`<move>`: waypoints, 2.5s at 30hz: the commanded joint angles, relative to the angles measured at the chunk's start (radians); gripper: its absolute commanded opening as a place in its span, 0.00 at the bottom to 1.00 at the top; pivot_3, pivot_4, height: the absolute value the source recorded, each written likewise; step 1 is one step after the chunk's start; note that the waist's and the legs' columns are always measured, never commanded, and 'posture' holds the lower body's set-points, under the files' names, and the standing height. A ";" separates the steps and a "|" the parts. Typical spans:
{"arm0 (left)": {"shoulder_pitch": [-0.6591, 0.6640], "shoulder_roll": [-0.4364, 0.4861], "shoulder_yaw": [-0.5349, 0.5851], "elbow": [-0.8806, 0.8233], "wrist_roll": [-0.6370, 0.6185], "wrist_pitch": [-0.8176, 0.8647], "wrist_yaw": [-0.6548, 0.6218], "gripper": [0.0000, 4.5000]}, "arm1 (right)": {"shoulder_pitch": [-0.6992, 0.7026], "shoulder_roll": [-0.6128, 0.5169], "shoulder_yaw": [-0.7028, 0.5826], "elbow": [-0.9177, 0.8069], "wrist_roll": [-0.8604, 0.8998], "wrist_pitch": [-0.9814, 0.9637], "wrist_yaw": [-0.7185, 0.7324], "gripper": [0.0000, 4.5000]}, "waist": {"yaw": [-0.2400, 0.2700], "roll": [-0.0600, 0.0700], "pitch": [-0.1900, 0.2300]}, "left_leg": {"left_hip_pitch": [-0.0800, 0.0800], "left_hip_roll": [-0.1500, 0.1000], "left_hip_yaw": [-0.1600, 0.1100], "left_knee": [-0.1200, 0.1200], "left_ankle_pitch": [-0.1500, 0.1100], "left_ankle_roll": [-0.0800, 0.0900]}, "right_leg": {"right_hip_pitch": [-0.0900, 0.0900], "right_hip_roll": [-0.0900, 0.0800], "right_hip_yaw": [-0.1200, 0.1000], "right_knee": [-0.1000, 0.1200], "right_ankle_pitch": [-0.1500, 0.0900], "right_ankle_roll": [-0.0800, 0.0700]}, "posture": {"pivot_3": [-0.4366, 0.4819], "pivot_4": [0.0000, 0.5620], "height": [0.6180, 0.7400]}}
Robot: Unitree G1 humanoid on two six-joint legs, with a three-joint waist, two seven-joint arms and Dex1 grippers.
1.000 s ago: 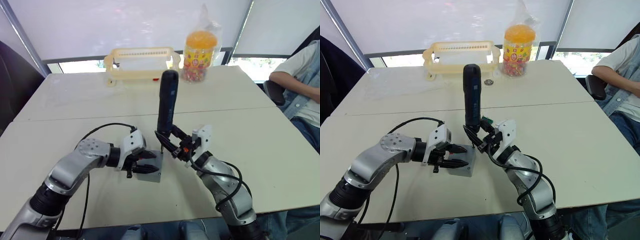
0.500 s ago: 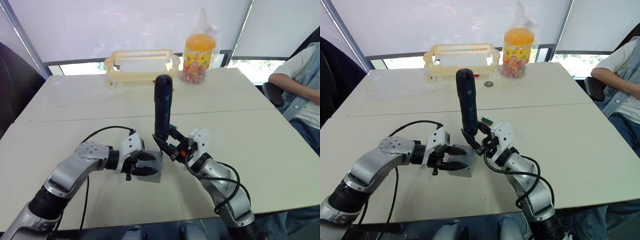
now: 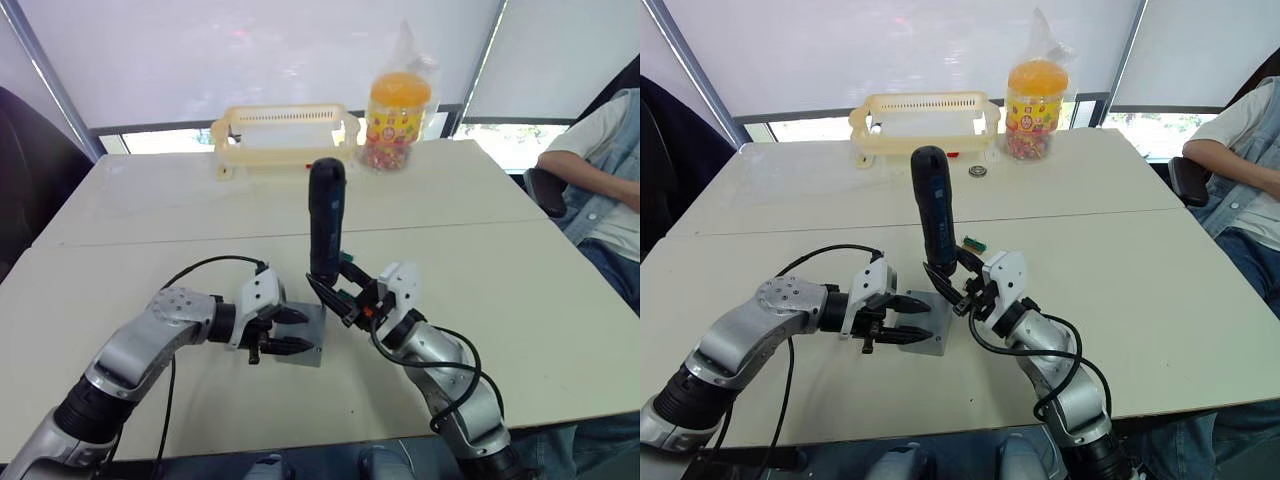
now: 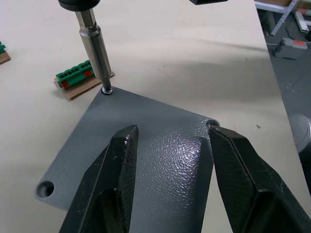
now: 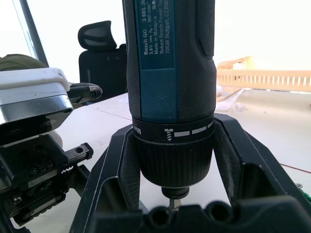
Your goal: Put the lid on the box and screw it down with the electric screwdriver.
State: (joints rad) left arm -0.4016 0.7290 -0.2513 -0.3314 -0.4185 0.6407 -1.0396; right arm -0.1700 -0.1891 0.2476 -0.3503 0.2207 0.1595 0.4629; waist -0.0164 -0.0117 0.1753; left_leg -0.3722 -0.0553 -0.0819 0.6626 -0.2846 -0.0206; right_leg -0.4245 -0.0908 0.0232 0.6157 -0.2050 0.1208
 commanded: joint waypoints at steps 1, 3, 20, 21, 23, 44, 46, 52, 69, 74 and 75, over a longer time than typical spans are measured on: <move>0.017 0.011 -0.012 0.010 0.024 0.008 0.002 0.51 | 0.021 -0.016 0.015 0.055 -0.034 0.010 0.005 0.38 | 0.000 0.000 -0.002 | 0.000 0.000 0.000 0.000 0.000 0.000 | 0.000 0.000 0.000 0.000 -0.001 -0.001 | 0.48 0.27 1.00; 0.018 0.011 -0.011 0.010 0.024 0.008 0.002 0.51 | 0.021 -0.018 0.018 0.067 -0.045 0.001 0.006 0.38 | 0.000 0.000 -0.003 | 0.000 0.000 0.000 0.000 0.000 0.000 | 0.001 0.000 0.000 0.000 -0.002 -0.003 | 0.48 0.27 1.00; 0.017 0.002 -0.014 0.004 0.022 0.018 0.006 0.51 | 0.026 -0.015 0.003 0.106 -0.068 -0.018 -0.007 0.38 | 0.001 0.000 -0.008 | 0.001 0.000 -0.001 0.000 0.000 0.000 | 0.002 0.000 0.000 0.000 -0.002 -0.003 | 0.48 0.27 1.00; 0.015 0.002 -0.015 0.005 0.022 0.019 0.006 0.51 | 0.028 -0.014 0.005 0.102 -0.063 -0.012 -0.005 0.38 | 0.002 0.000 -0.009 | 0.001 0.000 -0.001 0.000 0.000 0.000 | 0.002 0.000 0.000 0.000 -0.002 -0.003 | 0.48 0.27 1.00; 0.013 0.001 -0.016 0.005 0.022 0.020 0.006 0.51 | 0.034 -0.012 0.011 0.095 -0.054 -0.004 -0.001 0.38 | 0.002 0.000 -0.009 | 0.001 0.000 -0.001 0.000 0.000 0.000 | 0.002 0.000 0.000 0.000 -0.002 -0.003 | 0.48 0.27 1.00; -0.001 0.000 -0.013 -0.002 0.020 0.044 0.010 0.51 | 0.043 0.036 0.003 0.152 -0.022 0.022 -0.008 0.38 | 0.001 0.000 -0.013 | 0.001 0.001 -0.001 0.000 -0.001 0.001 | 0.002 0.000 -0.001 -0.001 -0.003 -0.003 | 0.48 0.27 1.00; -0.001 0.001 -0.013 -0.003 0.020 0.046 0.011 0.51 | 0.045 0.038 0.002 0.155 -0.014 0.028 -0.007 0.38 | 0.001 0.000 -0.013 | 0.001 0.001 -0.001 0.000 -0.001 0.001 | 0.002 0.000 -0.001 -0.001 -0.003 -0.003 | 0.48 0.27 1.00; 0.002 0.006 -0.011 -0.010 0.019 0.050 0.012 0.51 | 0.048 0.036 0.009 0.152 -0.002 0.042 0.000 0.38 | 0.001 0.000 -0.014 | 0.001 0.001 -0.001 0.000 -0.001 0.001 | 0.002 0.000 -0.001 -0.001 -0.004 -0.003 | 0.48 0.27 1.00; 0.007 0.010 -0.007 -0.014 0.023 0.049 0.015 0.51 | 0.053 0.022 0.033 0.186 -0.028 0.035 0.020 0.38 | -0.001 0.000 -0.015 | 0.002 0.002 -0.001 -0.001 -0.001 0.002 | 0.003 0.000 -0.001 -0.001 -0.006 -0.003 | 0.48 0.27 1.00; 0.008 0.010 -0.006 -0.010 0.024 0.047 0.015 0.51 | 0.048 0.017 0.031 0.205 -0.038 0.038 0.019 0.38 | -0.001 0.000 -0.015 | 0.005 0.002 -0.001 -0.002 -0.002 0.002 | 0.005 0.000 -0.001 -0.002 -0.009 -0.001 | 0.48 0.27 1.00; 0.008 0.010 -0.006 -0.010 0.025 0.047 0.014 0.51 | 0.046 0.013 0.032 0.209 -0.043 0.035 0.021 0.38 | 0.000 0.000 -0.015 | 0.006 0.002 -0.001 -0.002 -0.002 0.002 | 0.006 0.000 -0.001 -0.002 -0.009 0.000 | 0.48 0.27 1.00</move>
State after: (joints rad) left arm -0.4018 0.7282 -0.2516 -0.3372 -0.4038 0.6822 -1.0232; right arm -0.1692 -0.1475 0.2500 -0.2606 0.2190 0.1235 0.4784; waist -0.0168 -0.0117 0.1600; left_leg -0.3647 -0.0529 -0.0832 0.6592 -0.2864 -0.0183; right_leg -0.4164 -0.0913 0.0226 0.6130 -0.2144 0.1206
